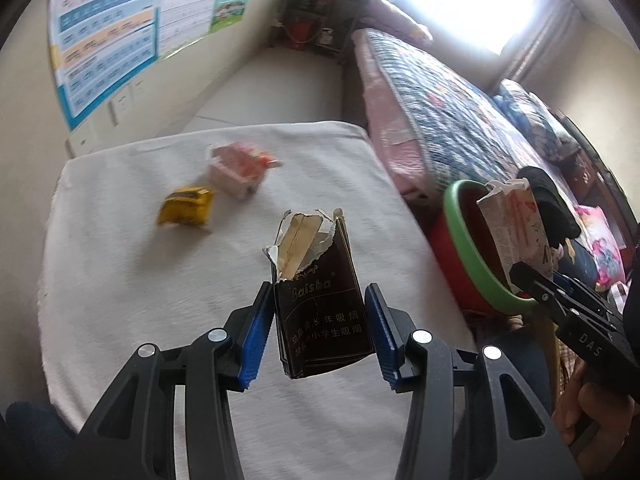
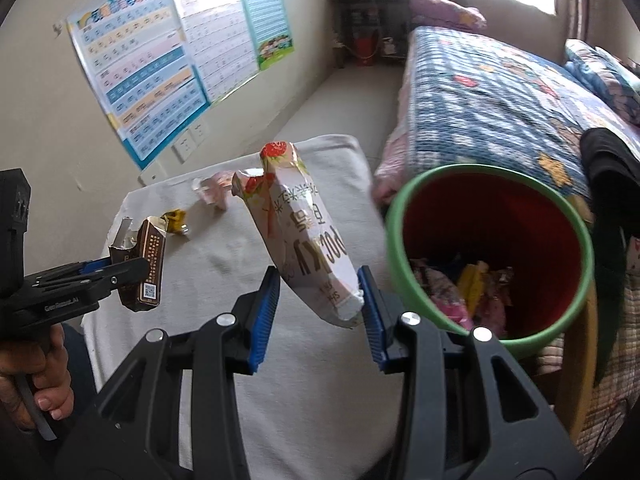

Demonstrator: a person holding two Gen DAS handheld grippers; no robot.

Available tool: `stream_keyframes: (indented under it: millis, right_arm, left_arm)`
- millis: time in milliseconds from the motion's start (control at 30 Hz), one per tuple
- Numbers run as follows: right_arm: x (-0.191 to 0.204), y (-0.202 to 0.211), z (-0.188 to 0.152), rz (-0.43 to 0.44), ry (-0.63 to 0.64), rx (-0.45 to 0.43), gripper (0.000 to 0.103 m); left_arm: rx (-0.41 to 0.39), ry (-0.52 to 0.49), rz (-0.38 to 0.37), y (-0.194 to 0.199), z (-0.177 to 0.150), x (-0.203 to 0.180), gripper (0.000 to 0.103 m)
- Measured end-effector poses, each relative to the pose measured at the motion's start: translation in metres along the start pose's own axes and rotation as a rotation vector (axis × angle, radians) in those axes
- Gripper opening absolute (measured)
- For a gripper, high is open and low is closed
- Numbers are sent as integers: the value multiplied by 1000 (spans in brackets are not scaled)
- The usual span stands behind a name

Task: Collect trash
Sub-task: 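Carry the brown box and white milk packet over the red bin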

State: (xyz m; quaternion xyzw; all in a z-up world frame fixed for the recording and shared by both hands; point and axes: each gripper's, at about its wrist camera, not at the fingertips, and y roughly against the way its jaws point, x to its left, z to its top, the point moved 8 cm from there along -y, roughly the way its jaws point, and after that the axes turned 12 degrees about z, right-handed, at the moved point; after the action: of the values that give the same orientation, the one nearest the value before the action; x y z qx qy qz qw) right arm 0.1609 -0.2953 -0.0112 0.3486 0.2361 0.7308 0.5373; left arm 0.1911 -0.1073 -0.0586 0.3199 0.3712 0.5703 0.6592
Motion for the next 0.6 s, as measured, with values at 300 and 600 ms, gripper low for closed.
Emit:
stream_keyframes:
  millis: [300, 600]
  right_arm:
    - [-52, 29, 10, -68, -58, -51, 39]
    - [-102, 52, 16, -133, -113, -89, 39]
  left_arm:
    - [-27, -89, -66, 5, 20, -63, 44]
    - [-31, -151, -167, 5, 43, -131, 44]
